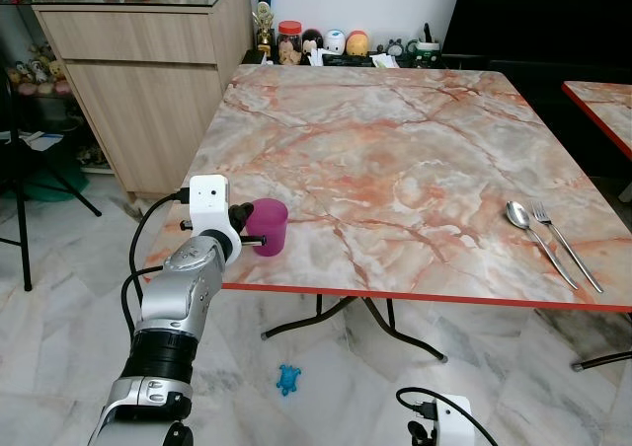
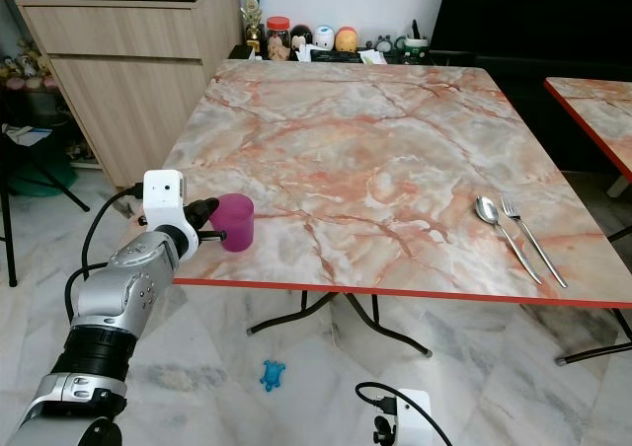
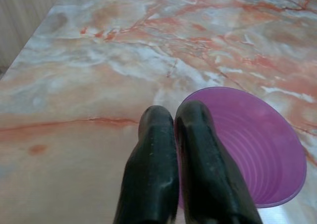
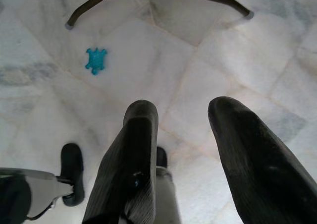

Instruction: Setting the table

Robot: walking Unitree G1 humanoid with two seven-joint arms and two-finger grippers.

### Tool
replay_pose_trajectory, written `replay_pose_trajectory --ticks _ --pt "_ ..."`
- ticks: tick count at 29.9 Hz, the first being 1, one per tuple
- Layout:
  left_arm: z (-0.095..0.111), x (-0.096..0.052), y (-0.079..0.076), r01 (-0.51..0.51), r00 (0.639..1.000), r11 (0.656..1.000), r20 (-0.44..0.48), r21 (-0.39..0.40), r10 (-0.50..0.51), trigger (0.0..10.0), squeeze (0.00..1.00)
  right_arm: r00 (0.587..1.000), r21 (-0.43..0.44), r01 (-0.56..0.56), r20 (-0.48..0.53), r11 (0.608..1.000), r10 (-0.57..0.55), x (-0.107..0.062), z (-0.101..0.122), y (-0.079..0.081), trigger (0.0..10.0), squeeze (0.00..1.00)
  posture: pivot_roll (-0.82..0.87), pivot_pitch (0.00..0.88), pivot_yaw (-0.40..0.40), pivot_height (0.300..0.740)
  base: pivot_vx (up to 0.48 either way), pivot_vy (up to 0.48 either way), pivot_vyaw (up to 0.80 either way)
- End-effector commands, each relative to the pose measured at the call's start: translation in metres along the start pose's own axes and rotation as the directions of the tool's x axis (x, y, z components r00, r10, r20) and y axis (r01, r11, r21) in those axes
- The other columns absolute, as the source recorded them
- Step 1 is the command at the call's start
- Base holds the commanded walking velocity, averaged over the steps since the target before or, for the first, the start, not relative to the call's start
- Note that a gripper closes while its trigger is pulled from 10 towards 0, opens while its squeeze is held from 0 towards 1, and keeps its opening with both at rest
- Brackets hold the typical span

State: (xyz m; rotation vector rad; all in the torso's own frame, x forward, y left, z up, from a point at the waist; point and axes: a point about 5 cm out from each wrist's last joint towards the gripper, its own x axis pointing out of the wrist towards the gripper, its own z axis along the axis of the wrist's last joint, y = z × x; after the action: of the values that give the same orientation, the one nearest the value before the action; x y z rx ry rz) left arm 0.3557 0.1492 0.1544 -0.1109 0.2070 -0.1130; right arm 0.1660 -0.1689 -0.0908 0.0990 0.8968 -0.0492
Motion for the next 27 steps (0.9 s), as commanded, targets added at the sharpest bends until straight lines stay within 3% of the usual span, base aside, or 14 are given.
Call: replay_pose_trajectory --ticks 1,4,5,6,7,13,14,15,22,27 --pt "0.005 0.000 -0.002 0.008 1.000 0.999 -0.002 0.032 -0.008 10.0 0.00 1.000 -0.003 0.000 -0.010 1.000 0.000 0.000 -0.002 0.002 10.0 0.00 0.19 0.000 -0.051 0.740 0.000 0.000 0.00" --pt "0.007 0.000 -0.005 0.022 1.000 0.999 0.002 0.043 -0.022 10.0 0.00 1.000 -0.005 -0.008 -0.009 1.000 0.008 0.001 -0.001 0.011 10.0 0.00 0.19 0.000 -0.051 0.740 0.000 0.000 0.00" --pt "0.008 0.000 -0.006 0.024 1.000 0.998 0.000 0.052 -0.024 10.0 0.25 1.000 -0.006 -0.010 -0.008 1.000 0.010 0.001 0.000 0.014 10.0 0.00 0.19 0.000 -0.051 0.740 0.000 0.000 0.00" --pt "0.008 0.000 -0.006 0.025 1.000 0.998 -0.002 0.056 -0.025 10.0 0.25 1.000 -0.006 -0.011 -0.008 1.000 0.011 0.001 0.000 0.014 10.0 0.00 0.19 0.000 -0.051 0.740 0.000 0.000 0.00" --pt "0.007 0.000 -0.006 0.022 1.000 0.998 -0.007 0.061 -0.022 10.0 1.00 1.000 -0.006 -0.013 -0.006 1.000 0.013 0.002 0.001 0.017 10.0 0.00 0.19 0.000 -0.050 0.740 0.000 0.000 0.00" --pt "0.008 0.000 -0.007 0.032 0.999 0.997 -0.012 0.067 -0.031 10.0 1.00 1.000 -0.009 -0.020 0.004 1.000 0.020 0.004 0.007 0.025 10.0 0.00 0.19 0.000 -0.049 0.740 0.000 0.000 0.00" --pt "0.008 -0.001 -0.007 0.033 0.999 0.997 -0.012 0.069 -0.032 10.0 0.78 1.000 -0.010 -0.021 0.005 1.000 0.021 0.004 0.008 0.026 10.0 0.00 0.19 0.000 -0.049 0.740 0.000 0.000 0.00" --pt "0.009 -0.001 -0.007 0.033 0.999 0.997 -0.012 0.070 -0.033 10.0 0.00 1.000 -0.010 -0.022 0.006 1.000 0.022 0.005 0.008 0.027 10.0 0.00 0.19 0.000 -0.049 0.740 0.000 0.000 0.00" --pt "0.011 0.000 -0.010 0.048 0.999 0.996 -0.028 0.078 -0.046 10.0 0.00 1.000 -0.012 -0.024 0.017 1.000 0.024 0.006 0.015 0.030 10.0 0.00 0.19 0.000 -0.048 0.740 0.000 0.000 0.00" --pt "0.013 0.001 -0.014 0.064 0.997 0.994 -0.036 0.083 -0.061 10.0 0.00 0.999 -0.006 -0.004 0.039 1.000 0.004 0.006 0.021 0.007 10.0 0.00 0.19 0.000 -0.046 0.740 0.000 0.000 0.00"
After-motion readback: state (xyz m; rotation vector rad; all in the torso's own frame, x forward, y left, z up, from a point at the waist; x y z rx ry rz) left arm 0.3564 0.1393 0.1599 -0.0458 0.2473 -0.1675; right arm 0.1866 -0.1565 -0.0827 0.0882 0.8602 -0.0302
